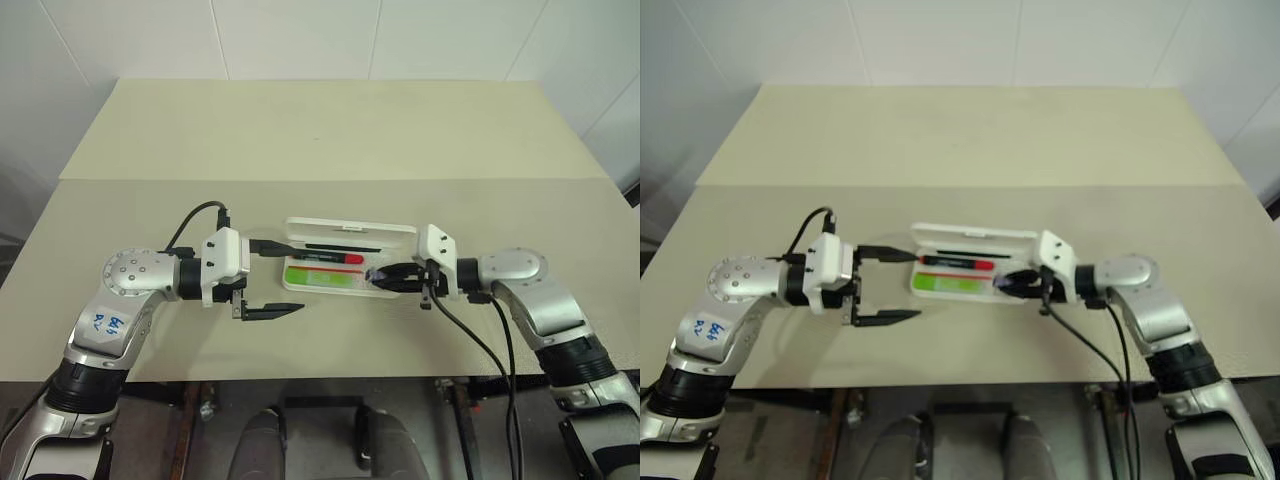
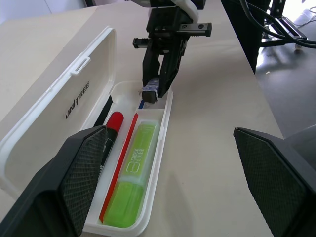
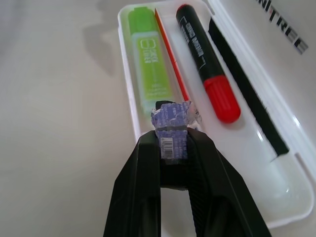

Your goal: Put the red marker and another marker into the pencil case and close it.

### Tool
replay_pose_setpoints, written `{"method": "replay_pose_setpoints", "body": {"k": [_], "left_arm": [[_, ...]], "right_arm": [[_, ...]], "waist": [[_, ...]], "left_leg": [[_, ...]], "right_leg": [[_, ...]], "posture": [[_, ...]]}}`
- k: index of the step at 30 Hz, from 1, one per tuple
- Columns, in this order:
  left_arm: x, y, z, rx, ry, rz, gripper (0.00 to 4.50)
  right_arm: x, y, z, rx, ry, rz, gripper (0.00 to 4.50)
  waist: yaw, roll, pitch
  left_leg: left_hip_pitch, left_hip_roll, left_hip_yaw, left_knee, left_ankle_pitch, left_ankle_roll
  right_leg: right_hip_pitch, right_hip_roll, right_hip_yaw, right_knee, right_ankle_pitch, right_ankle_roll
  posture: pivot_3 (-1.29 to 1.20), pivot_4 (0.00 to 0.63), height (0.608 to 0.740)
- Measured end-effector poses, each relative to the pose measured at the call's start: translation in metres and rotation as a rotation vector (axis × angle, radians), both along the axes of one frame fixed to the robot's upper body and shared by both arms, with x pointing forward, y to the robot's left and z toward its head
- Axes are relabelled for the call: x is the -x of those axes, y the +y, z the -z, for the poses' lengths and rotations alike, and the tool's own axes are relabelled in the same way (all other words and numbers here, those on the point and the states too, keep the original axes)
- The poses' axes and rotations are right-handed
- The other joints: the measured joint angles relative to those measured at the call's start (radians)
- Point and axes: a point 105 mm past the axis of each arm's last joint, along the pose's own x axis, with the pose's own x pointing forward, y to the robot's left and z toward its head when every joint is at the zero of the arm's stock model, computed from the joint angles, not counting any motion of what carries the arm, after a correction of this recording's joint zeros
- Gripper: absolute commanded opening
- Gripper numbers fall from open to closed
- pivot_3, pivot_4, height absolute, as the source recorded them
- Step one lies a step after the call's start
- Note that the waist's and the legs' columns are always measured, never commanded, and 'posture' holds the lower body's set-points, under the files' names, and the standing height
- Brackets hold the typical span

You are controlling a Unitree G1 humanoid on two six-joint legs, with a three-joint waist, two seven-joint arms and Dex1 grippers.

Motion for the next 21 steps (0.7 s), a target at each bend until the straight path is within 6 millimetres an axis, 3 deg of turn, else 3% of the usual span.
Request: {"method": "replay_pose_setpoints", "body": {"k": [4, 14, 21], "left_arm": [[-0.0002, 0.0012, -0.0003, 0.001, -0.001, -0.006, 4.40], [-0.0001, 0.0023, 0.0017, 0.003, 0.005, -0.017, 4.40], [-0.0001, 0.0022, 0.0016, 0.003, 0.005, -0.017, 4.40]], "right_arm": [[-0.0035, -0.0020, -0.0019, 0.015, -0.007, -0.019, 0.37], [-0.0032, -0.0089, 0.0056, 0.041, 0.031, -0.041, 0.37], [-0.0026, -0.0086, 0.0050, 0.043, 0.020, -0.052, 2.88]], "waist": [[-0.001, 0.000, 0.000], [-0.002, 0.000, 0.000], [-0.002, 0.000, 0.000]], "left_leg": [[0.000, 0.000, 0.000, 0.000, 0.000, 0.000], [0.000, 0.000, 0.000, 0.000, 0.000, 0.000], [0.000, 0.000, 0.000, 0.000, 0.000, 0.000]], "right_leg": [[0.000, 0.000, 0.000, 0.000, 0.004, 0.008], [0.000, 0.000, 0.000, 0.000, 0.004, 0.008], [0.000, 0.000, 0.000, 0.000, 0.004, 0.008]], "posture": [[0.00, 0.150, 0.740], [0.00, 0.150, 0.740], [0.00, 0.150, 0.740]]}}
